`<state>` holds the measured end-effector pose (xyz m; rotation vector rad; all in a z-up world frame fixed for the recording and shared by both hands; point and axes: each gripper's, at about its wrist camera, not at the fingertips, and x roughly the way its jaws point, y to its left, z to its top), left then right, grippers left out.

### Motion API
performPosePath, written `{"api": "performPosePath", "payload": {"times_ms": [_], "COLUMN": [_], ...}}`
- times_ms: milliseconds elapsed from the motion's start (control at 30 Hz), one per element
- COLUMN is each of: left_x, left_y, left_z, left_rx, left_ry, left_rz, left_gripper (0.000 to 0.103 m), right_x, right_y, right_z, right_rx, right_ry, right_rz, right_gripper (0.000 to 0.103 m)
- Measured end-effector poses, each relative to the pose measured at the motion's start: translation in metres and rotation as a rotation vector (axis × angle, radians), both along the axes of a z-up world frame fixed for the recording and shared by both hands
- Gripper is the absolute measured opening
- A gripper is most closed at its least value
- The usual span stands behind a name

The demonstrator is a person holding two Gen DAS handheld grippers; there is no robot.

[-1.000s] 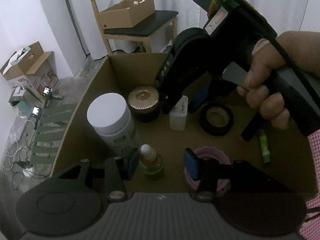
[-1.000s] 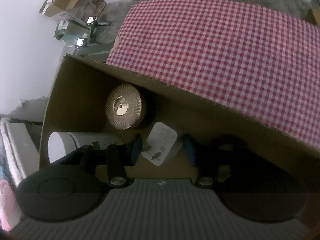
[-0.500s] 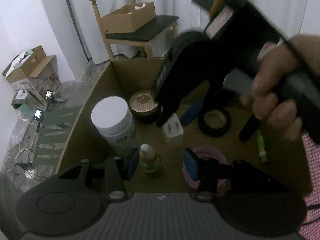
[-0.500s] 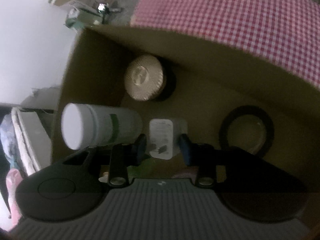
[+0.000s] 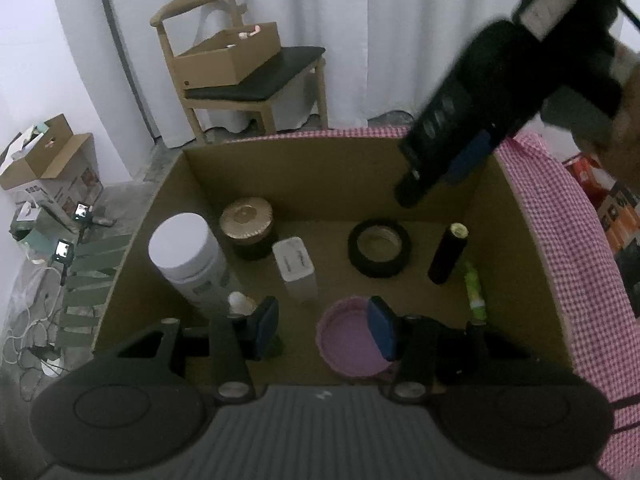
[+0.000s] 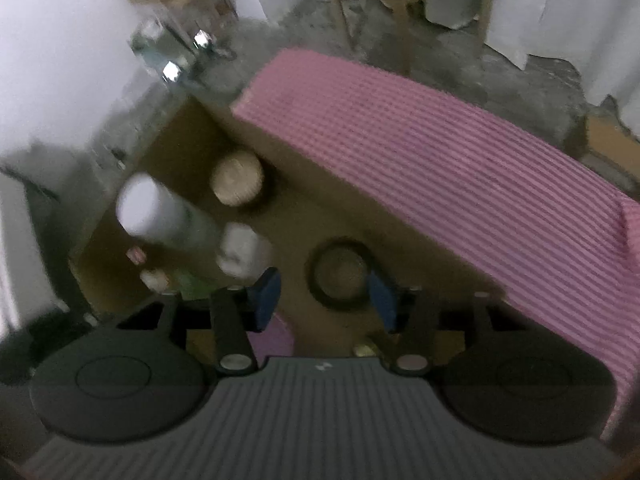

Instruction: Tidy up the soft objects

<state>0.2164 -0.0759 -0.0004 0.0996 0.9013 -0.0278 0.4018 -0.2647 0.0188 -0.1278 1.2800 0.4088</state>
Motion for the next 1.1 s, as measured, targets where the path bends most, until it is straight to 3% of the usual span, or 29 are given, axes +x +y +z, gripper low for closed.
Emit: {"api": "performPosePath", "payload": {"times_ms": [367, 500, 533, 567, 1100], "left_x": [-0.008, -0.008, -0.008, -0.007, 0.001], "left_y": [-0.016, -0.018, -0.018, -0.018, -0.009], "left_z": [-0.006, -0.008, -0.008, -0.007, -0.012], "left_rx": [0.01, 0.017, 0.016, 0.013, -0.072], "left_ry": [0.105, 0.129, 0.131, 0.136, 0.206], "left_rz": [0.008, 0.028, 0.034, 0.04, 0.127], "left_gripper": [0.05, 0.051, 0.05, 0.05, 0.051], "right_x": [-0.026, -0.03, -0.031, -0.03, -0.035], "right_y": [0.001, 0.008, 0.009, 0.009, 0.009], "right_z": [-0.05, -0.055, -0.055, -0.056, -0.058], "right_rx": [-0.168, -0.215, -0.225, -0.219, -0.174], "right_ry": [0.018, -0.018, -0.025, -0.013, 0.006], "right_rz": [0.137, 0.189, 0.198, 0.201, 0.211], "right_gripper": [0.048, 0.036, 0.026, 0.021, 0.021]}}
